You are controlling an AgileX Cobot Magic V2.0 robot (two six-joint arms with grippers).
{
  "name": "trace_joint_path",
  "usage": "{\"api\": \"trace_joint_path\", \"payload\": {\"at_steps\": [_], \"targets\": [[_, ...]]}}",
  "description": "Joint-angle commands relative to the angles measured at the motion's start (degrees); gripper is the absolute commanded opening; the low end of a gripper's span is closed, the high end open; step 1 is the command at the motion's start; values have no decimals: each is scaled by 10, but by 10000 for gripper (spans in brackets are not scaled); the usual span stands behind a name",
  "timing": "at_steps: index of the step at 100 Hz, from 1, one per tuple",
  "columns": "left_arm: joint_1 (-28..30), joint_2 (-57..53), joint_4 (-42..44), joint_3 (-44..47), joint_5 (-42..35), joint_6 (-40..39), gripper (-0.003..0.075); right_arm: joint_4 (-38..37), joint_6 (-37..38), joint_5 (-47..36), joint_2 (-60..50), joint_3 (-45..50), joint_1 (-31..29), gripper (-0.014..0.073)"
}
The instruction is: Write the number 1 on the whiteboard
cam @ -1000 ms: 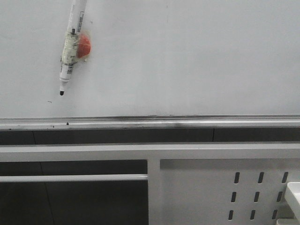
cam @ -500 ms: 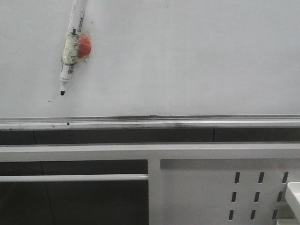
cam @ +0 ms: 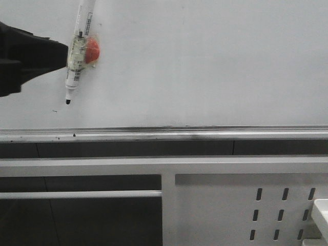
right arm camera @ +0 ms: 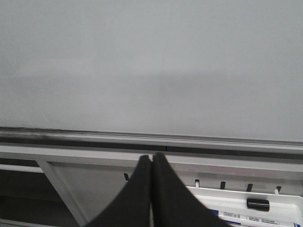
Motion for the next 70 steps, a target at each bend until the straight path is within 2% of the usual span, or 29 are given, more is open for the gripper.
{"api": "trace_joint_path", "payload": {"at_steps": [1, 22, 36, 70], "targets": [[-7, 25, -3, -18, -92, -23, 385, 4, -4, -42, 13, -18, -1, -69], [-7, 99, -3, -18, -174, -67, 385, 1, -4, -44, 13, -18, -1, -69], [-7, 136, -4, -18, -227, -69, 385, 1, -4, -44, 13, -18, -1, -69], [-7, 169, -4, -18, -250, -69, 385, 1, -4, -44, 13, -18, -1, -69]]}}
